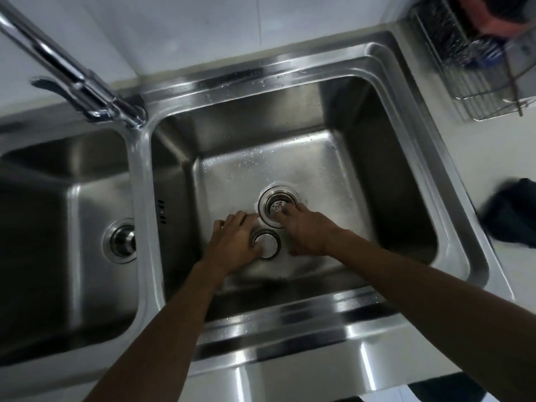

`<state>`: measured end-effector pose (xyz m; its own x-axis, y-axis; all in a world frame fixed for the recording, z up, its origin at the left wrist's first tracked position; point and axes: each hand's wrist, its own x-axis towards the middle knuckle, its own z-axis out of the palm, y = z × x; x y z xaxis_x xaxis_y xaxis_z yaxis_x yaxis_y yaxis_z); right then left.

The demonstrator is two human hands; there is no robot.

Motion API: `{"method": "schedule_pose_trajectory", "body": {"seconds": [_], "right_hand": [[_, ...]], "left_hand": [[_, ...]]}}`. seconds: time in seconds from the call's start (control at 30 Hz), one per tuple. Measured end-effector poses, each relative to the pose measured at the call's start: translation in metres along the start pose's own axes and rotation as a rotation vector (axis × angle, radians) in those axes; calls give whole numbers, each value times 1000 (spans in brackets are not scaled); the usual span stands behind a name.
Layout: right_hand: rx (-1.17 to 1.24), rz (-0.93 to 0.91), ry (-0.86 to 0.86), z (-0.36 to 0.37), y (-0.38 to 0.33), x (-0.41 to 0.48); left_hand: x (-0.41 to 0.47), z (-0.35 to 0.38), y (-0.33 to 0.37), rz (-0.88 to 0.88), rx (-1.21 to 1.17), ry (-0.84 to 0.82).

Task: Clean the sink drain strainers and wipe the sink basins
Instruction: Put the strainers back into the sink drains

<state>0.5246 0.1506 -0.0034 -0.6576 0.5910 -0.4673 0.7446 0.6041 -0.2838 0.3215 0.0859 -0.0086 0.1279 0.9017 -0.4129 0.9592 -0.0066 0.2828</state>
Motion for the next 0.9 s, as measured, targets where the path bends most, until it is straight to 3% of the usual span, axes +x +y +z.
{"method": "schedule_pose_trajectory", "body": {"seconds": [0.13, 0.23, 0.4, 0.9], "right_hand": [[38, 4, -40, 7, -11, 3], [70, -14, -20, 11, -17, 10], [97, -25, 57, 16, -22, 6], [32, -22, 175, -107, -56, -53]], "left_hand": [[-12, 10, -1, 12, -43, -116], [-7, 15, 4, 7, 54, -102], [-5, 11, 11, 1, 21, -72], [-65, -99, 38, 9, -130, 216]]}}
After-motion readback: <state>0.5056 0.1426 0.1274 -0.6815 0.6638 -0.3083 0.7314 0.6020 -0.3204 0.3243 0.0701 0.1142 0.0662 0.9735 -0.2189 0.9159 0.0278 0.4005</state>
